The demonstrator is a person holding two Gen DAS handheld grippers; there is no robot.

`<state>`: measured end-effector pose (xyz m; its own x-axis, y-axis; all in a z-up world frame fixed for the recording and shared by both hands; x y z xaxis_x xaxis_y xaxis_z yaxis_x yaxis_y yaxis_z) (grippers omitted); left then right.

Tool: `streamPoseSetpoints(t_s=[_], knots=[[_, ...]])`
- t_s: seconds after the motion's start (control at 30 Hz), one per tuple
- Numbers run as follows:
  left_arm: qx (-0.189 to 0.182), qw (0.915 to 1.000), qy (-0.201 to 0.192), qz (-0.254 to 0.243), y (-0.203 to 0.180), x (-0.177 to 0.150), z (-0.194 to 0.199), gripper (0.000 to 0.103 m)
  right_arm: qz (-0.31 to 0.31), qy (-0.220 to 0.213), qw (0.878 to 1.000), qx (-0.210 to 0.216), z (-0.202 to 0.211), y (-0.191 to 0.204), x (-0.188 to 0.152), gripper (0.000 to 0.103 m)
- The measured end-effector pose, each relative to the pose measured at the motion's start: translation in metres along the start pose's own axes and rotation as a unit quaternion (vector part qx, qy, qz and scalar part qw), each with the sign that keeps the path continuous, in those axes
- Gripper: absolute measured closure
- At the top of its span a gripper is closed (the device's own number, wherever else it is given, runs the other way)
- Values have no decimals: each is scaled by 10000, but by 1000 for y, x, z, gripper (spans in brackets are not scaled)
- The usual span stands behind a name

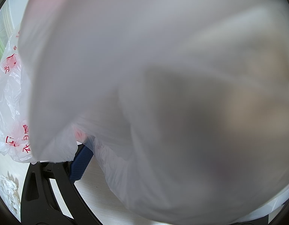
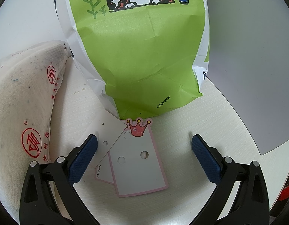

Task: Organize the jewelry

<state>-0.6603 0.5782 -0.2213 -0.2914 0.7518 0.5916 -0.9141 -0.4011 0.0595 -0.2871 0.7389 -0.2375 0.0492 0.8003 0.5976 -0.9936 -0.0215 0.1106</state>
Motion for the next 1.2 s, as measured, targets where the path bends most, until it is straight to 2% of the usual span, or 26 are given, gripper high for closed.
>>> streamPoseSetpoints(t_s=[1.2], knots=[[2, 10000, -1, 1, -2, 1, -3, 5, 8, 1, 10000, 3, -2, 1, 0, 6]])
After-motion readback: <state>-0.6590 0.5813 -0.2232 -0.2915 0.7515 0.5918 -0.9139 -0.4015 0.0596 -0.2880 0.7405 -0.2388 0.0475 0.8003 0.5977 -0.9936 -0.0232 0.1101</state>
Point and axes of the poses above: each gripper's, at about its wrist camera, not at the fingertips, and z roughly against the way its jaws point, y to its left, x to its top, the point moved 2 cm from there along -z, roughly the way its jaws point, and after that the axes turned 5 degrees about -z, right-handed, at the moved point
